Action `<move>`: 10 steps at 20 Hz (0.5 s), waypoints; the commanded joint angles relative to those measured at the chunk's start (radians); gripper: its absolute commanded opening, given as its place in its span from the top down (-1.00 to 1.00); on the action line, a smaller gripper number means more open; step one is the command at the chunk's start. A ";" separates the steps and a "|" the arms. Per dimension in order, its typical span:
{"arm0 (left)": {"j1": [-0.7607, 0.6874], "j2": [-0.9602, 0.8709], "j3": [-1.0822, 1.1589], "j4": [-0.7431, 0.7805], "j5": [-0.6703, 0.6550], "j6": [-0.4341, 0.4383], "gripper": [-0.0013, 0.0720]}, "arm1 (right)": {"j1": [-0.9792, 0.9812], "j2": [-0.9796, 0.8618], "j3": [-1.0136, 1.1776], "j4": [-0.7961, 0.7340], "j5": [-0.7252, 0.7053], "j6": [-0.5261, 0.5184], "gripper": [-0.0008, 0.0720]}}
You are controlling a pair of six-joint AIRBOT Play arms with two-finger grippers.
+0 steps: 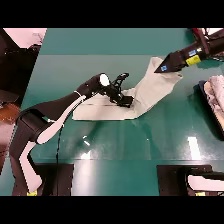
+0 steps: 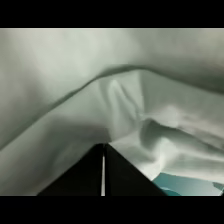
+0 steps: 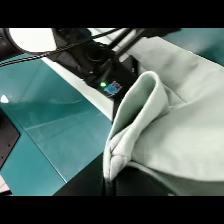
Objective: Fold the shirts.
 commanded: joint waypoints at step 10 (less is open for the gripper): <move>0.171 0.191 0.090 0.244 -0.175 0.003 0.88 | 0.187 -0.074 0.116 -0.002 0.000 0.015 0.95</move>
